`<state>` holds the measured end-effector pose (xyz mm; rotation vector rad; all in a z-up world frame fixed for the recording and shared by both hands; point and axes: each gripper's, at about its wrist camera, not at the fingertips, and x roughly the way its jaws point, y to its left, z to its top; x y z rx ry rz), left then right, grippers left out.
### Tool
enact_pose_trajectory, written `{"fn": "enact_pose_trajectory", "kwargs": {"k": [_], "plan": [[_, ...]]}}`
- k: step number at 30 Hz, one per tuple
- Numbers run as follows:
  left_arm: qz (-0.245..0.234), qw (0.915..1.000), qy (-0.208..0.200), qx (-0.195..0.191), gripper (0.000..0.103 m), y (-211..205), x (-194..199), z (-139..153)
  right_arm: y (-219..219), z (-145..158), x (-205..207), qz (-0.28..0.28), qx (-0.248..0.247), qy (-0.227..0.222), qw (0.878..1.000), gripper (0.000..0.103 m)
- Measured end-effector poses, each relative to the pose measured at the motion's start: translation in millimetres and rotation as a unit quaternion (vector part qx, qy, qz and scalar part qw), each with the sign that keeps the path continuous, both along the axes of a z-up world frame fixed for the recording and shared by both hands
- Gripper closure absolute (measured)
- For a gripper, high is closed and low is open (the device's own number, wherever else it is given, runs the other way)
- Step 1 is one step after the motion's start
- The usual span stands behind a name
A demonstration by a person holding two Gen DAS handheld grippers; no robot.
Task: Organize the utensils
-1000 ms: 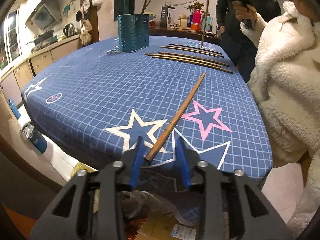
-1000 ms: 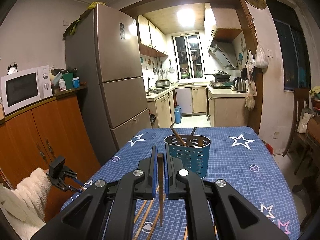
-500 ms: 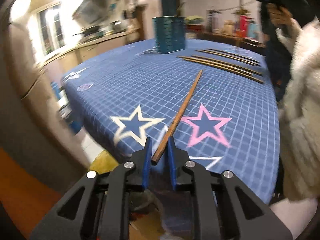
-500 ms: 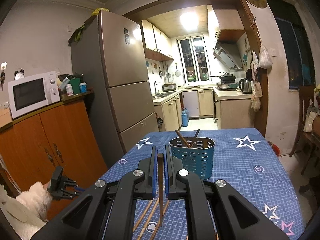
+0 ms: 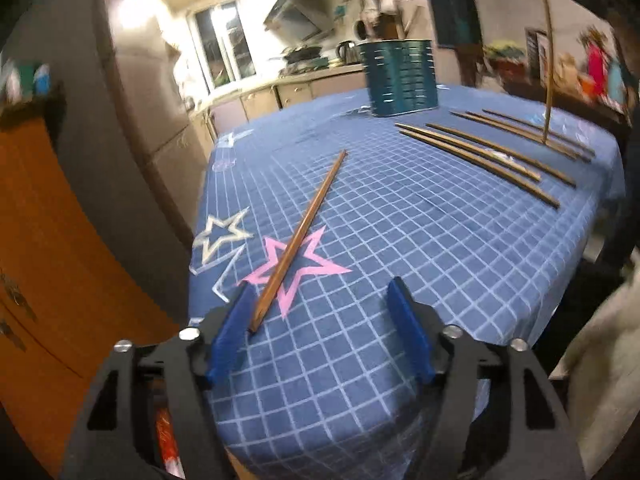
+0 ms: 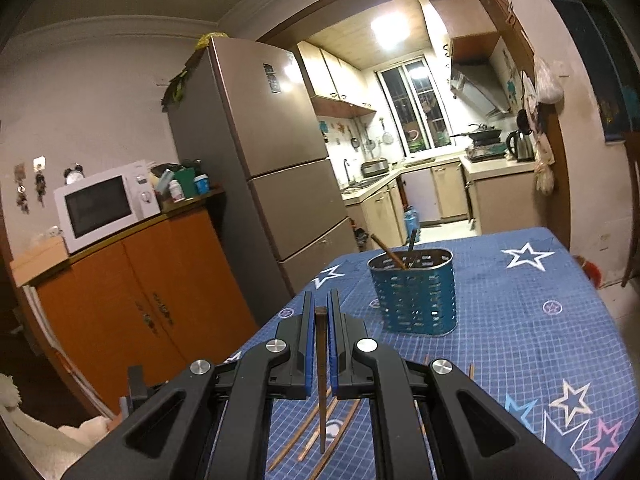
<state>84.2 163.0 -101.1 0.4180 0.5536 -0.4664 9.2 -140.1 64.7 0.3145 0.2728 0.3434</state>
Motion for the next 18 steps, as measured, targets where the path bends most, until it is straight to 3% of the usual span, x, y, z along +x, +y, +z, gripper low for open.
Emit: {"fn": "enact_pose_trajectory", "kwargs": {"k": [6,8,9,12,18], "plan": [[-0.018,0.9979,0.046,-0.043,0.036,22.2,14.0,2.5,-15.6,-9.7,-21.3,-0.008,0.016,-0.001,1.0,0.096],[-0.012,0.9966,0.064,-0.051,0.052,27.4,23.6,-0.9,-19.4,-13.2,-25.7,-0.015,0.02,0.002,1.0,0.096],[0.0,0.9954,0.069,-0.066,0.067,34.5,30.4,0.5,-20.0,-14.0,-26.6,-0.017,0.021,0.003,1.0,0.096],[0.02,0.9934,0.084,-0.075,0.089,45.3,39.7,-1.2,-19.9,-15.1,-28.8,-0.024,0.021,0.004,0.999,0.096],[-0.018,0.9966,0.066,-0.047,0.091,44.0,29.3,-2.7,-16.5,-15.9,-28.9,-0.026,0.019,0.006,0.999,0.096]]}}
